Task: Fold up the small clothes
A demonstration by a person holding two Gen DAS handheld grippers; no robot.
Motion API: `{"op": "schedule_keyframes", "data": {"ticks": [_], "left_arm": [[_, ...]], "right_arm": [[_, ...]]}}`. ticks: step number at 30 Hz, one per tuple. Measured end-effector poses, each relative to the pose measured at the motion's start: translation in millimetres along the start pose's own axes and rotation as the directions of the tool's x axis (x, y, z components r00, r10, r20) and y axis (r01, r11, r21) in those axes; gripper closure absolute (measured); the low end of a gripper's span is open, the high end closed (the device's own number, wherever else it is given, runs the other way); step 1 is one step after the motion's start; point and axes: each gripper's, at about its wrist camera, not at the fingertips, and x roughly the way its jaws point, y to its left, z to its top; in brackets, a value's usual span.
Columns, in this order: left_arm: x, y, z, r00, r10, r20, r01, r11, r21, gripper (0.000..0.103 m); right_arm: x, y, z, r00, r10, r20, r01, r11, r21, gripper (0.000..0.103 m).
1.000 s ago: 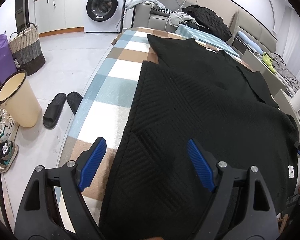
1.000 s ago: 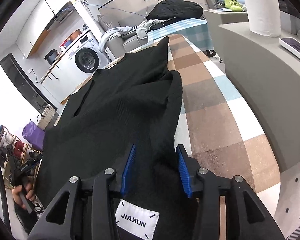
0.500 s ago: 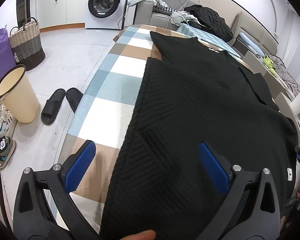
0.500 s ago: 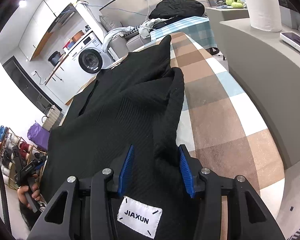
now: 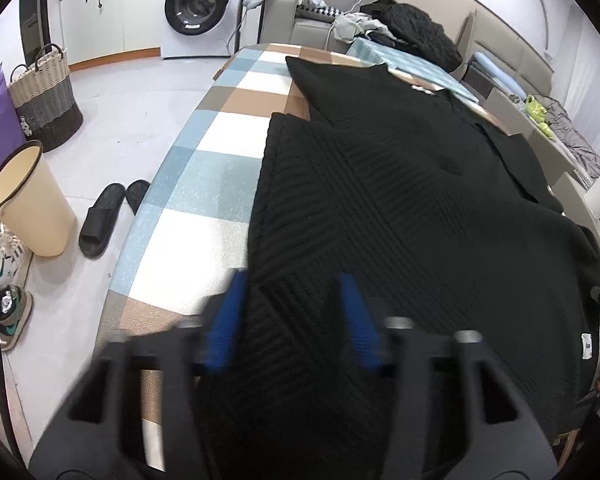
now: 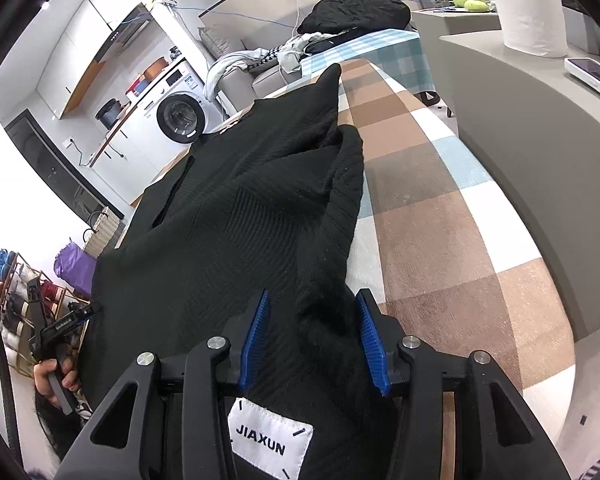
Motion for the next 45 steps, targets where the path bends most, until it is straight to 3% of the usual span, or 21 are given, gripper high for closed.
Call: {"op": "schedule_keyframes", "data": {"ticks": [1, 4, 11, 14, 19, 22, 28, 34, 39, 42, 43, 44, 45], "left_arm": [[-1.5, 1.1, -1.0, 1.000, -0.021, 0.007, 0.021, 1.000, -0.007, 0.095], [-10.1, 3.6, -2.3, 0.998, -0.051, 0.047, 0.052, 0.998, -0.021, 0.097], [-45.4, -3.9, 0.7, 0.984, -0.085, 0.154, 0.085, 0.996, 0.007, 0.097], [-55.9, -7.6, 2.2, 0.981, -0.067, 0.183, 0.067, 0.998, 0.006, 0.098], [-74.6, -4.3, 0.8, 0.972, -0.079, 0.221, 0.084, 0.996, -0.012, 0.098], [-84.2, -1.7, 1.6, 0.965, -0.091, 0.244, 0.100, 0.995, -0.024, 0.098], [-85.9, -5.5, 15.3, 0.958, -0.076, 0.276, 0.092, 0.995, -0.044, 0.098], [-48.7, -12.4, 38.9, 0.970, -0.045, 0.241, 0.062, 0.996, -0.063, 0.098], [-16.8, -16.1, 48.2, 0.982, -0.019, 0.187, 0.033, 0.997, -0.072, 0.098], [-8.7, -18.3, 48.9, 0.986, -0.004, 0.166, 0.015, 0.998, -0.062, 0.095], [-6.5, -18.1, 49.2, 0.989, -0.009, 0.151, 0.018, 0.998, -0.059, 0.088], [-4.0, -17.7, 49.5, 0.990, -0.018, 0.142, 0.027, 0.998, -0.058, 0.073], [-0.2, -16.2, 50.6, 0.991, -0.034, 0.130, 0.043, 0.997, -0.062, 0.065]], "right_arm": [[-1.1, 1.7, -0.5, 1.000, 0.006, 0.009, -0.006, 1.000, -0.013, 0.083], [-9.1, 7.4, 1.3, 0.998, 0.022, 0.064, -0.019, 0.999, -0.048, 0.097], [-34.0, 9.2, 21.2, 0.975, -0.031, 0.218, 0.043, 0.998, -0.053, 0.098], [-39.6, 13.4, 26.7, 0.962, -0.053, 0.268, 0.066, 0.997, -0.039, 0.098], [-54.4, 5.4, 30.5, 0.933, 0.021, 0.360, -0.029, 0.999, 0.017, 0.098], [-62.4, 2.4, 29.2, 0.903, 0.030, 0.428, -0.047, 0.998, 0.028, 0.098], [-49.6, 12.7, 43.0, 0.916, -0.032, 0.400, 0.005, 0.998, 0.069, 0.098], [-8.5, 7.1, 72.7, 0.955, -0.125, 0.270, 0.075, 0.979, 0.187, 0.098], [22.5, -2.5, 86.0, 0.965, -0.155, 0.212, 0.097, 0.960, 0.261, 0.098], [31.5, -5.6, 86.9, 0.973, -0.173, 0.150, 0.128, 0.954, 0.272, 0.088], [32.0, -6.8, 86.8, 0.973, -0.181, 0.141, 0.138, 0.953, 0.269, 0.072], [31.4, -8.1, 86.3, 0.973, -0.179, 0.144, 0.135, 0.953, 0.271, 0.064], [29.6, -9.9, 85.8, 0.974, -0.168, 0.153, 0.122, 0.955, 0.271, 0.056]]}}
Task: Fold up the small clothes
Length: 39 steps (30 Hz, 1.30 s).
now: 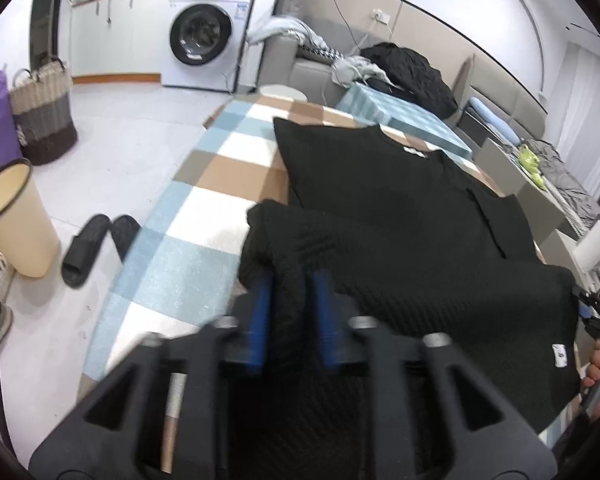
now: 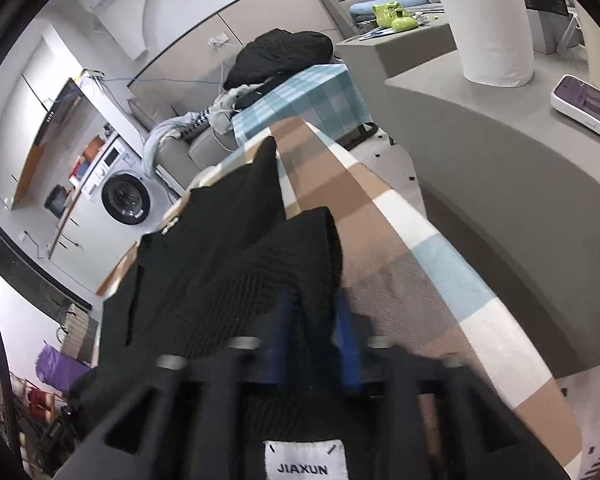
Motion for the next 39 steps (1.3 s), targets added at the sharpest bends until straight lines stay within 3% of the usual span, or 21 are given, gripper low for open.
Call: {"op": "schedule_keyframes", "data": {"ticks": [1, 2, 7, 12, 15, 17, 20, 24, 32, 37, 39], "left_arm": [[4.0, 2.5, 1.1, 1.000, -0.007, -0.003, 0.007, 1.000, -0.016, 0.055], [7.1, 4.5, 2.2, 1.000, -0.010, -0.006, 0.010, 1.000, -0.025, 0.054], [34.4, 9.6, 13.5, 0.998, -0.031, -0.062, 0.026, 0.997, -0.075, 0.053], [56.6, -2.3, 19.0, 0.996, -0.027, -0.088, 0.024, 0.999, -0.037, 0.054], [66.5, -9.6, 20.3, 0.996, -0.008, -0.094, 0.008, 1.000, -0.008, 0.064], [71.6, -11.9, 20.7, 0.995, 0.002, -0.103, -0.002, 1.000, 0.002, 0.079], [73.9, -15.1, 20.6, 0.994, -0.001, -0.111, 0.003, 1.000, 0.023, 0.088], [72.3, -21.2, 16.6, 0.993, 0.013, -0.116, -0.005, 0.998, 0.062, 0.092], [57.5, -24.5, 1.9, 0.991, -0.012, -0.131, 0.024, 0.996, 0.088, 0.095], [49.2, -15.9, 2.2, 0.992, -0.027, -0.122, 0.035, 0.998, 0.059, 0.095], [46.8, -12.9, 4.3, 0.993, -0.022, -0.117, 0.028, 0.998, 0.050, 0.094]], "right_arm": [[0.5, -0.1, 1.2, 1.000, 0.009, -0.001, -0.009, 1.000, -0.007, 0.056], [3.6, 1.2, 3.2, 1.000, 0.006, -0.016, -0.007, 1.000, -0.022, 0.056], [19.0, 3.0, 6.5, 0.998, -0.031, -0.051, 0.030, 0.999, -0.026, 0.056], [34.3, 12.9, 6.3, 0.994, -0.082, -0.073, 0.077, 0.994, -0.078, 0.056], [43.8, 16.6, 5.6, 0.993, -0.081, -0.088, 0.073, 0.993, -0.094, 0.064], [47.7, 19.2, 4.5, 0.993, -0.085, -0.086, 0.076, 0.991, -0.108, 0.070], [50.2, 20.5, 3.4, 0.993, -0.088, -0.085, 0.076, 0.989, -0.127, 0.078], [50.3, 21.8, 3.0, 0.991, -0.092, -0.098, 0.077, 0.986, -0.147, 0.086], [41.5, 22.3, -6.6, 0.990, -0.084, -0.116, 0.063, 0.984, -0.169, 0.089], [38.1, 20.7, -4.5, 0.989, -0.084, -0.125, 0.062, 0.983, -0.171, 0.089], [35.4, 18.5, -1.4, 0.989, -0.085, -0.119, 0.067, 0.986, -0.155, 0.081]]}}
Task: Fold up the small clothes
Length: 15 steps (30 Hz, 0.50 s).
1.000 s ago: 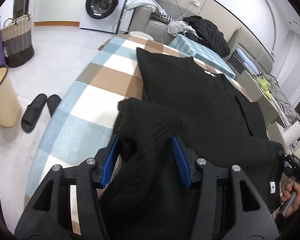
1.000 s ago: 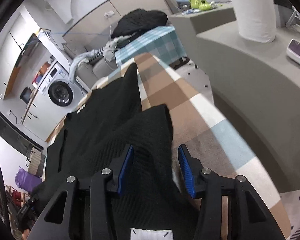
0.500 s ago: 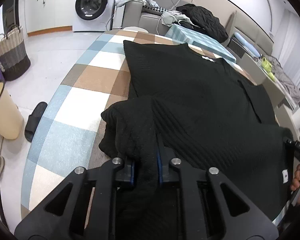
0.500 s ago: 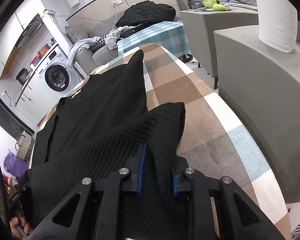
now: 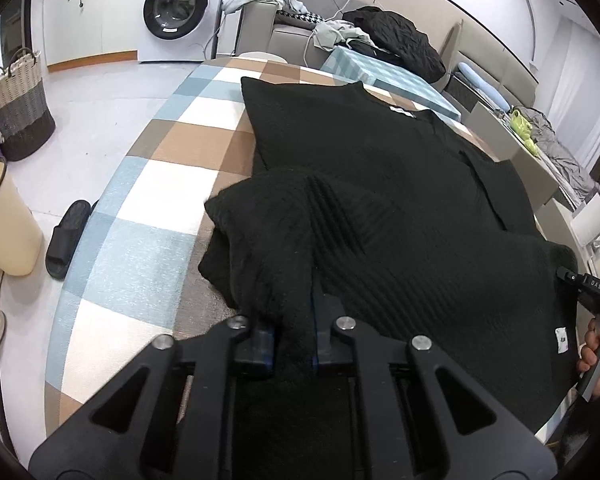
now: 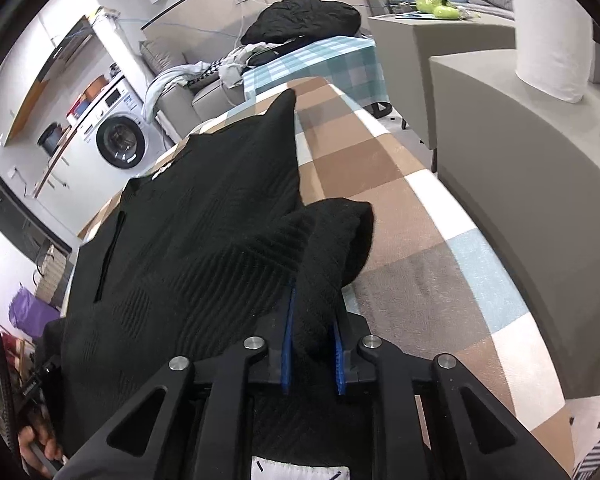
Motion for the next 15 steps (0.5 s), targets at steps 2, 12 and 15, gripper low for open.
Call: {"op": "schedule_keyframes", "data": {"ticks": [2, 12, 15], "left_arm": [[-2.5, 3.3, 1.2, 1.000, -0.010, 0.004, 0.010, 1.000, -0.010, 0.090], [0.9, 21.6, 15.0, 0.999, 0.034, 0.004, -0.034, 0.998, -0.054, 0.047], [9.0, 23.0, 19.1, 0.999, 0.032, -0.016, -0.033, 0.998, -0.056, 0.047]], "right_arm": [[-5.1, -4.2, 2.6, 1.000, 0.006, 0.026, -0.007, 1.000, 0.022, 0.061], [11.6, 2.5, 15.8, 0.999, 0.029, 0.014, -0.029, 0.999, 0.041, 0.046], [17.9, 4.2, 16.5, 1.000, 0.021, 0.008, -0.021, 0.999, 0.041, 0.046]]}}
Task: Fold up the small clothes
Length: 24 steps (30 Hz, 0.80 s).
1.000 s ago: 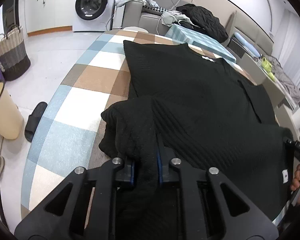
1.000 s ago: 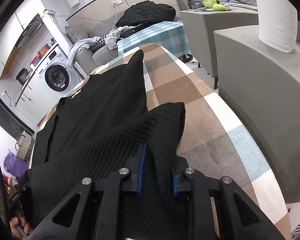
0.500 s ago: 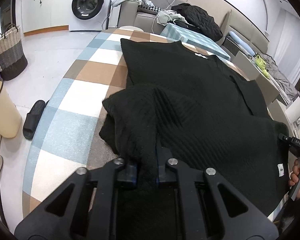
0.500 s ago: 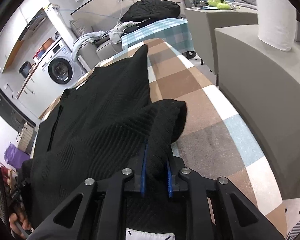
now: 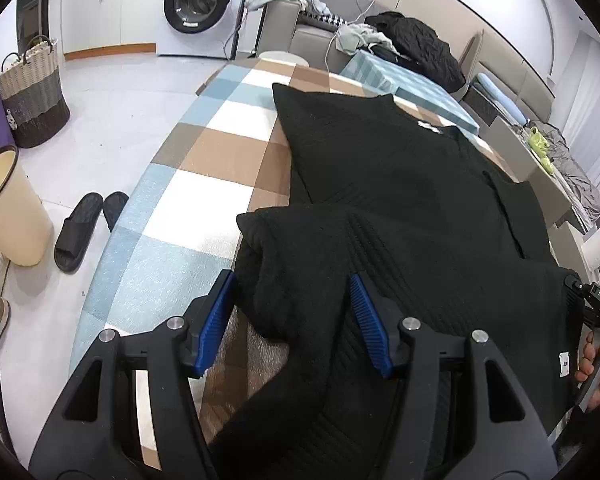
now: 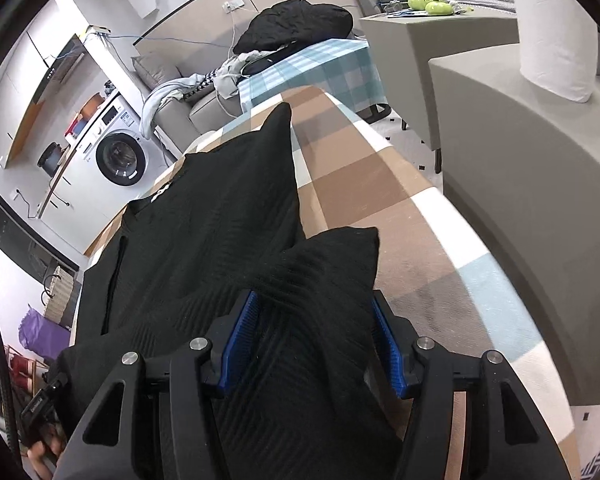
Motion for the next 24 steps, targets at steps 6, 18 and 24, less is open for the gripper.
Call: {"op": "schedule_keyframes", "data": {"ticks": [6, 18, 24], "left_arm": [[14.3, -5.2, 5.7, 0.999, -0.014, -0.034, 0.014, 1.000, 0.013, 0.044], [33.2, -26.4, 12.2, 0.999, -0.037, -0.038, 0.040, 0.997, 0.062, 0.079], [32.7, -31.2, 9.6, 0.998, -0.040, -0.039, 0.043, 0.997, 0.071, 0.080]], "right_arm": [[4.5, -4.4, 1.3, 1.000, 0.016, 0.000, -0.016, 1.000, 0.004, 0.040], [13.8, 10.5, -1.1, 1.000, 0.014, -0.016, -0.015, 0.996, -0.089, 0.080], [13.7, 12.4, -3.5, 0.999, 0.021, -0.025, -0.024, 0.995, -0.095, 0.082]]}}
